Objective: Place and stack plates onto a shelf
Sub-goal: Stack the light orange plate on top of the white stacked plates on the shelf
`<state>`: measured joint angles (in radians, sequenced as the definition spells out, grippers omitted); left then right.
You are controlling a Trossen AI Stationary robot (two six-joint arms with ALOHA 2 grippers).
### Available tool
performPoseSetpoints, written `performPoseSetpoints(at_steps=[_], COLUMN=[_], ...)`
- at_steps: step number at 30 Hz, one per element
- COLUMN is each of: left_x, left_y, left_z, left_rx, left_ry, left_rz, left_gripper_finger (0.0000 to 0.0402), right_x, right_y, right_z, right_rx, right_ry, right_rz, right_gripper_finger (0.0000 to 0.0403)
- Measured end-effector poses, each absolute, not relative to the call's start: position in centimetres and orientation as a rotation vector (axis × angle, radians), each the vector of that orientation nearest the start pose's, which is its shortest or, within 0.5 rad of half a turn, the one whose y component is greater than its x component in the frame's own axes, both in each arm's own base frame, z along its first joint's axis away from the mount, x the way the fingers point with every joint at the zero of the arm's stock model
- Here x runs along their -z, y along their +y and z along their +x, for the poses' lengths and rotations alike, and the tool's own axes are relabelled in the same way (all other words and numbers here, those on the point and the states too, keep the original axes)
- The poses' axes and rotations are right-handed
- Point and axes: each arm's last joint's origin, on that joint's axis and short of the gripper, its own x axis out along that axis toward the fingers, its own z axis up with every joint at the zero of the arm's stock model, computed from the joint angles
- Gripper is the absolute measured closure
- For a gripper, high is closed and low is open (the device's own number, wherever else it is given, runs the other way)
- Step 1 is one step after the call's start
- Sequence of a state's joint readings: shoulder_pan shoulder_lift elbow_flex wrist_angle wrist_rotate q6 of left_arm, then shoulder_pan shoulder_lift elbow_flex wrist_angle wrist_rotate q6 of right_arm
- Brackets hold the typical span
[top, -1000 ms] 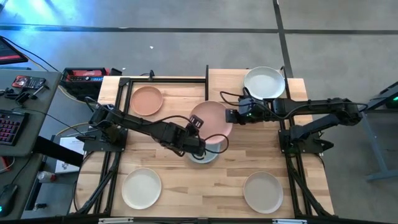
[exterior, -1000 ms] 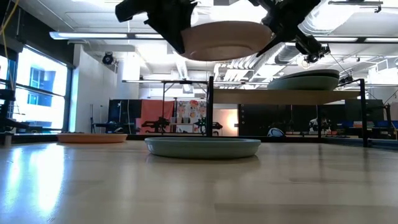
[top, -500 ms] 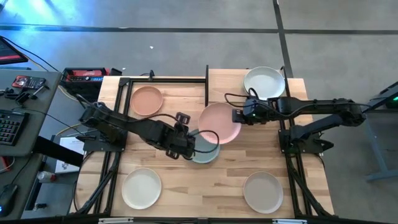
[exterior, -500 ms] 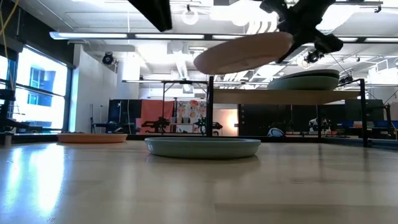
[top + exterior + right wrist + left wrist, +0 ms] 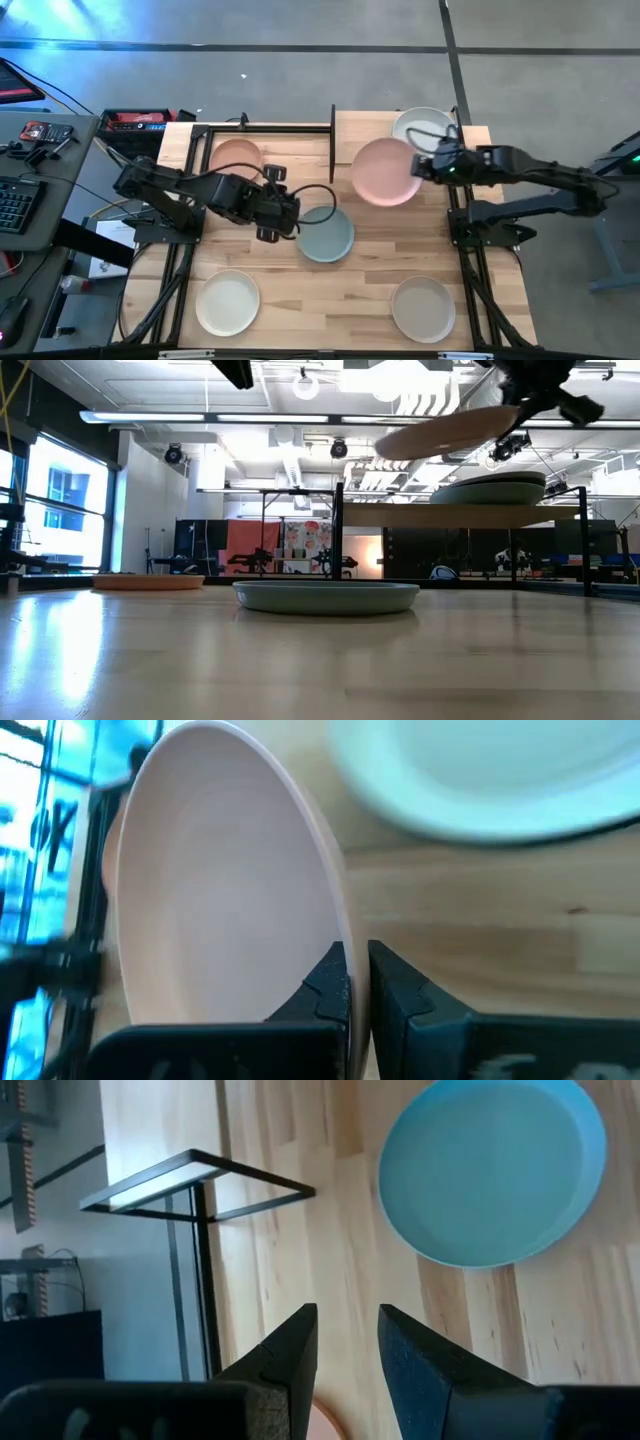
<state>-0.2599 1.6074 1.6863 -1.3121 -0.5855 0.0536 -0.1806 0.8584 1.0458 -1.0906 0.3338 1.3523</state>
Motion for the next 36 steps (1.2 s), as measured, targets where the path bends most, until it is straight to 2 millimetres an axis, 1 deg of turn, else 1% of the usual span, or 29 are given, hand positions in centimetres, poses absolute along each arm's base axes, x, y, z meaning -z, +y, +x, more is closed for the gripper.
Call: performPoseSetpoints(at_steps=[4,7,11,14,17,20,25,30,36], left_x=[-36.2,-36.2,-36.3,-36.3,-36.3,-36.3,-36.3,-36.3,-36.3], left_y=[-5.3,-4.5,-3.3,-2.4,-1.6,-0.9,-0.2,0.1,0.2], left_z=[29.3,29.5,29.8,30.0,30.1,30.1,30.1,30.1,30.1], left_rx=[-0.278,-0.296,-0.319,-0.343,-0.367,-0.386,-0.409,-0.416,-0.418], left_ry=[1.140,1.149,1.149,1.144,1.153,1.159,1.165,1.169,1.171], left_rz=[0.538,0.532,0.525,0.510,0.495,0.483,0.467,0.463,0.462], left_gripper_finger=[0.0305,0.0305,0.0305,0.0305,0.0305,0.0305,0.0305,0.0304,0.0304], right_x=[-34.0,-34.3,-34.5,-34.6,-34.6,-34.5,-34.1,-33.7,-33.4], right_y=[-4.3,-4.7,-5.1,-5.5,-6.1,-6.7,-7.9,-8.6,-9.0], right_z=[10.3,8.5,6.8,6.1,6.0,6.3,7.4,8.2,8.6], right_rx=[1.086,1.143,1.233,1.320,1.392,1.432,1.485,1.513,1.544], right_ry=[0.341,0.254,0.163,0.100,0.058,0.037,0.084,0.136,0.152], right_rz=[1.180,1.199,1.221,1.219,1.213,1.214,1.190,1.183,1.165], right_gripper_finger=[0.0403,0.0403,0.0403,0.0403,0.0403,0.0403,0.0403,0.0403,0.0403])
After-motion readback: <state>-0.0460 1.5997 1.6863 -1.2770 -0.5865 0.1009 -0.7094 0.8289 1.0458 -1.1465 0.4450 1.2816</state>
